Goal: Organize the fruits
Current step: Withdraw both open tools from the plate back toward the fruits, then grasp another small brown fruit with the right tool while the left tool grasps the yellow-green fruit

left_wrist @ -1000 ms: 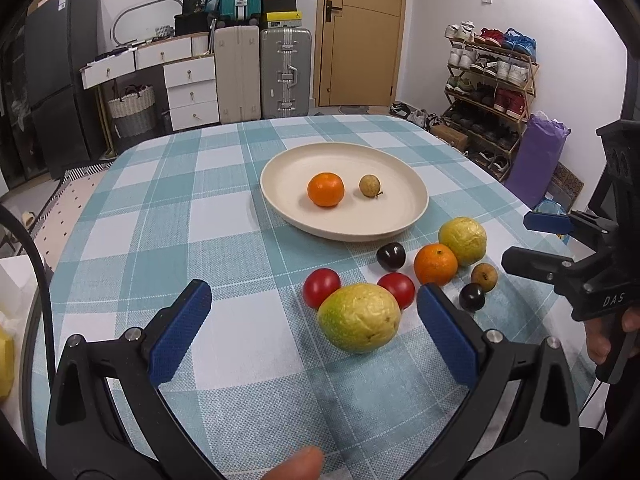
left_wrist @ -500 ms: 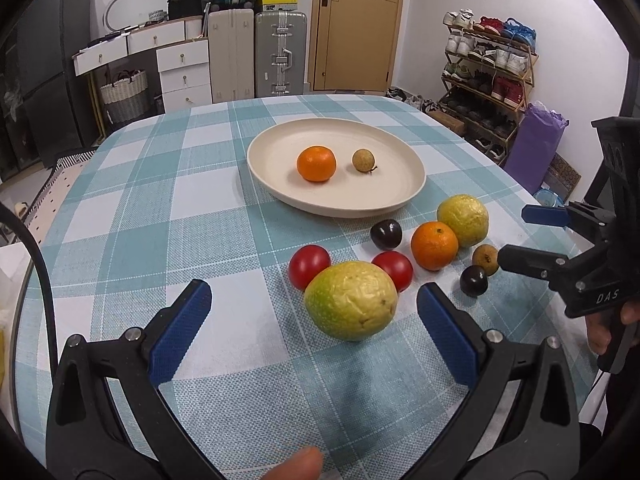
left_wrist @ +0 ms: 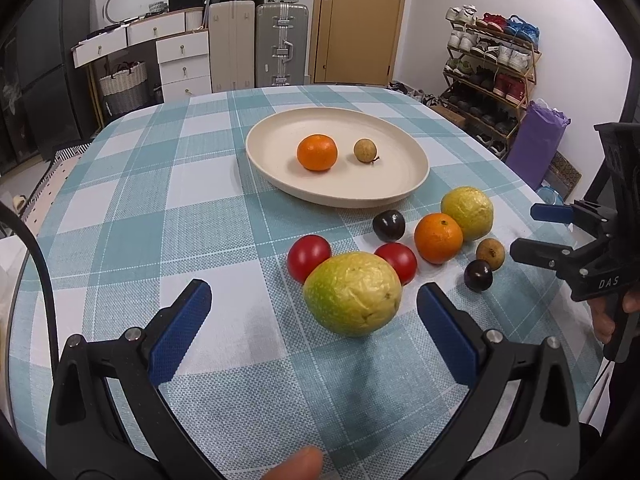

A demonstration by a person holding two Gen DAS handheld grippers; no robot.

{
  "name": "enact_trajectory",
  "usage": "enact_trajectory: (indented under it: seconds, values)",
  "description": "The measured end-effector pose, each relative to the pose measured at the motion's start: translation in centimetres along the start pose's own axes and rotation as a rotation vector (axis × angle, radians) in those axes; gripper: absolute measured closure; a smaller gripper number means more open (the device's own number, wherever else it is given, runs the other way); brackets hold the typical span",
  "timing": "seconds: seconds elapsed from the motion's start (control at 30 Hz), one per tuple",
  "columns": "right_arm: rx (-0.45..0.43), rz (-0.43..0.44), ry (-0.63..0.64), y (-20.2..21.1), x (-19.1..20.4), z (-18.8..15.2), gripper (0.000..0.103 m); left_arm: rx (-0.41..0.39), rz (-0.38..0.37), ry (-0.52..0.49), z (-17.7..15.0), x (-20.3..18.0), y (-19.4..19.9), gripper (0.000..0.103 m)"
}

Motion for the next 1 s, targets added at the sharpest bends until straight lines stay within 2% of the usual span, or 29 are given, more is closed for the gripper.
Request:
enact_trajectory:
  seconds: [0.3,0.4,0.73,1.0]
  values:
    - [0.061,-0.023,0.064,-1.2,0.9,-0.9,0.0,-0.002,0.003,0.0,0.0,0.0,-0.1,0.0]
    - [0.087,-0.003,0.043,-1.7,1.2,-1.0,0.0,-0.003,0.003,0.001,0.0,0.0,0.0,0.0]
    - [0.077,-0.047,-0.001,-2.1,1.2,-0.9,0.0,0.007,0.003,-0.004,-0.1,-0.1,-0.2,0.0]
    - [0.06,-0.014,-0.038,-1.9,1.4,-0.7,0.001,0.008,0.001,-0.007,-0.1,-0.2,-0.2,0.0]
Point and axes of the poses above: each gripper's, at about its wrist camera, not at the fingertips, and y roughly against the way its jaws point, x to its left, z to its top, the point moved 2 cm from there along -y, roughly the way its jaws point, and after that the axes turned 2 degrees about -x, right-handed, at the moved point
